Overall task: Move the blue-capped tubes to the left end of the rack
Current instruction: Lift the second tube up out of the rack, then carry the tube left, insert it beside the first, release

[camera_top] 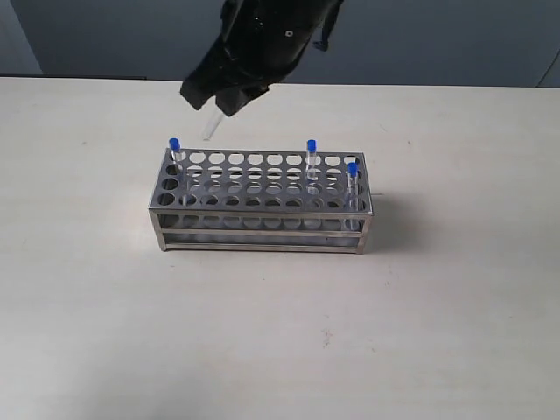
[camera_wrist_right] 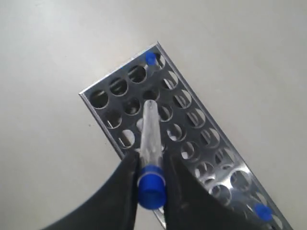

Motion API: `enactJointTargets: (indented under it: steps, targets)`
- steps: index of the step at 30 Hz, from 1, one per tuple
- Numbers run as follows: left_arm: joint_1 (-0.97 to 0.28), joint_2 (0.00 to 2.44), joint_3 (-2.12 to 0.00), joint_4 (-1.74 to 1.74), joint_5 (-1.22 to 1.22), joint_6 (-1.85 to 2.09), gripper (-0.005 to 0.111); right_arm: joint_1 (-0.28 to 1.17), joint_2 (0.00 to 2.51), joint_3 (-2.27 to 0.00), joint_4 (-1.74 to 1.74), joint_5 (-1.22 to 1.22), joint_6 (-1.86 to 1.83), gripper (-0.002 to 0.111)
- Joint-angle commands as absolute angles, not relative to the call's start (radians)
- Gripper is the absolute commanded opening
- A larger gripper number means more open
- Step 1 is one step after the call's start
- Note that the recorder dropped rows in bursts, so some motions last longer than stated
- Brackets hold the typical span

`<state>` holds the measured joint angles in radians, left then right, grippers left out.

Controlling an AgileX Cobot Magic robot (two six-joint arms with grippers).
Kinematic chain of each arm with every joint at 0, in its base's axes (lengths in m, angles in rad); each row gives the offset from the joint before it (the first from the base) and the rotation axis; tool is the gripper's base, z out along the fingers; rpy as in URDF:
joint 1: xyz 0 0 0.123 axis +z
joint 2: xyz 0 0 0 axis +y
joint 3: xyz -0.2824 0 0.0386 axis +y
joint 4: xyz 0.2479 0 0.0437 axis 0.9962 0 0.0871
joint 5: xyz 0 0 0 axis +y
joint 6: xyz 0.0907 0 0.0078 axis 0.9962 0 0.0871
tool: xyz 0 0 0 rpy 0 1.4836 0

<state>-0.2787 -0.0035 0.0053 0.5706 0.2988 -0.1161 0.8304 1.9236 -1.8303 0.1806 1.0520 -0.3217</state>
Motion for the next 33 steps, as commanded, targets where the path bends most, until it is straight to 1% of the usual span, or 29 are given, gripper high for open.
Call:
enactJointTargets:
  steps: [1,5,10,23,33]
  targets:
    - [-0.282,0.0,0.0,0.556,0.29,-0.121,0.001,0.828,2.033,-1.941,0.252,1.106,-0.393,-0.001]
    - [-0.282,0.0,0.0,0.556,0.29,-0.121,0.001,0.828,2.126,-2.054,0.261,1.136,-0.409,-0.001]
    - [-0.282,0.0,0.0,0.556,0.29,-0.121,0.001,0.828,2.192,-2.116,0.26,1.153,-0.417,-0.001]
    - [-0.282,0.0,0.0,0.553,0.292,-0.121,0.001,0.833,2.25,-2.119,0.289,1.14,-0.465,-0.001]
    - [-0.282,0.0,0.0,0.553,0.292,-0.121,0.001,0.86,2.268,-2.119,0.29,1.079,-0.503,-0.001]
